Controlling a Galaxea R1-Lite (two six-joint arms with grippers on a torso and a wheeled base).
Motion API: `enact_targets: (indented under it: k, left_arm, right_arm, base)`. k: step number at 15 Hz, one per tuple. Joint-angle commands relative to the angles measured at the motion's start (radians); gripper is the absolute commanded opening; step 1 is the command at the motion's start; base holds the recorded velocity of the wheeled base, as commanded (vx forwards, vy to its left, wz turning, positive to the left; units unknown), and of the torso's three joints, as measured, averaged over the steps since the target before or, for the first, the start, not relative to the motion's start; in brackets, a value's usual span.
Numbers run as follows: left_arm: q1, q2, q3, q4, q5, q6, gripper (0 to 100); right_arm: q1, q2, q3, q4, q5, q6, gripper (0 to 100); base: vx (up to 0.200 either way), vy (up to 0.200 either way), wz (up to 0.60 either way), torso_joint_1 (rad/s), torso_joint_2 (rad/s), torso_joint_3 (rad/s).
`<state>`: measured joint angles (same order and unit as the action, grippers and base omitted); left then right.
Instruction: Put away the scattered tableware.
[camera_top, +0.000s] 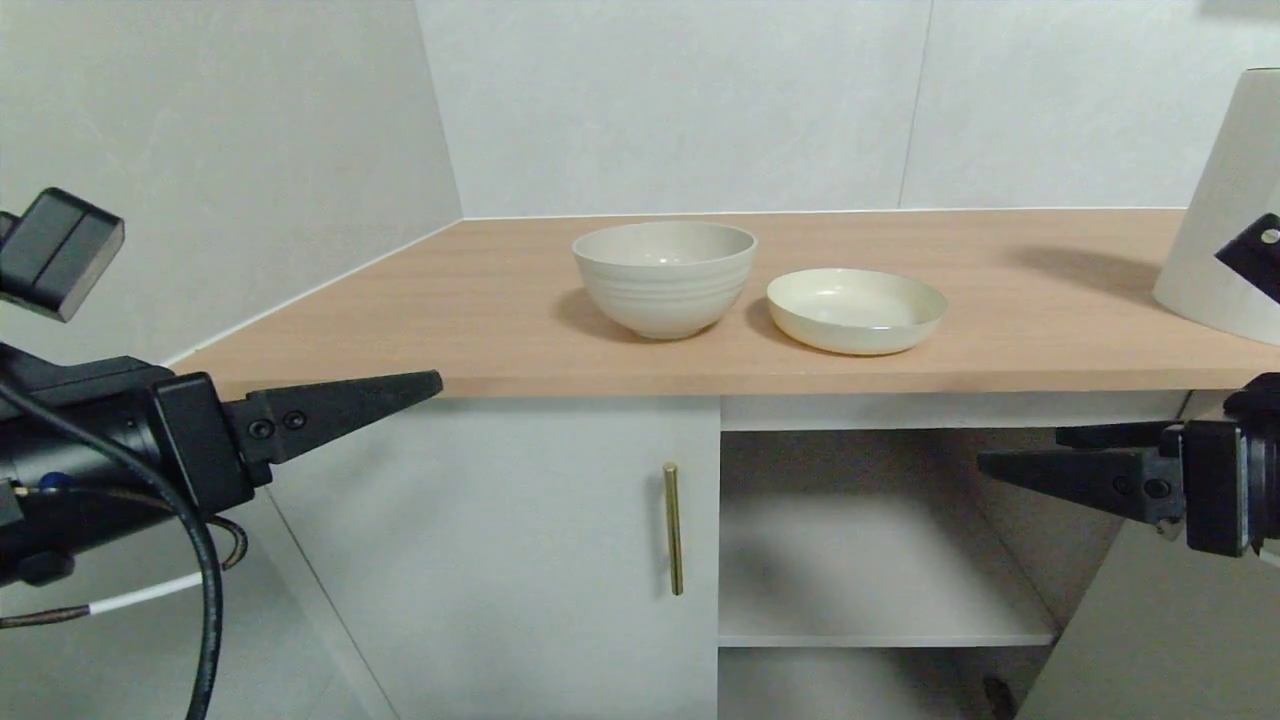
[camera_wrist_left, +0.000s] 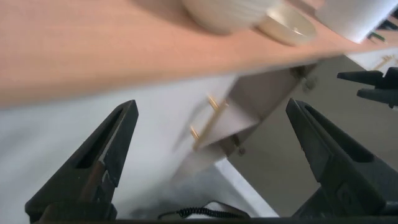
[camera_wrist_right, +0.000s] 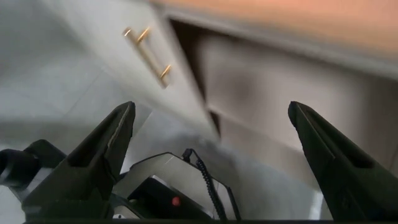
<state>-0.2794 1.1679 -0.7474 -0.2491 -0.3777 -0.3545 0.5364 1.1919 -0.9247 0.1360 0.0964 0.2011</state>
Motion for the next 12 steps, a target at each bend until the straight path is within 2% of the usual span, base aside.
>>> enact_targets:
  k: [1, 10, 12]
  left_arm:
    - [0.0, 0.003, 0.002, -0.004, 0.0, -0.001, 100]
    - [0.0, 0.006, 0.002, -0.004, -0.001, -0.001, 100]
    - [-0.001, 0.007, 0.002, -0.004, -0.001, -0.001, 100]
  right_arm:
    - [0.001, -0.003, 0.003, 0.001, 0.0, -0.005, 100]
    - [0.001, -0.008, 0.009, 0.002, 0.002, -0.02, 100]
    - [0.001, -0.006, 0.009, 0.001, 0.002, -0.022, 100]
  base:
    - [0.0, 0.0, 0.0, 0.0, 0.0, 0.0]
    - [0.0, 0.0, 0.0, 0.0, 0.0, 0.0]
    - [0.0, 0.0, 0.0, 0.027, -0.19, -0.151]
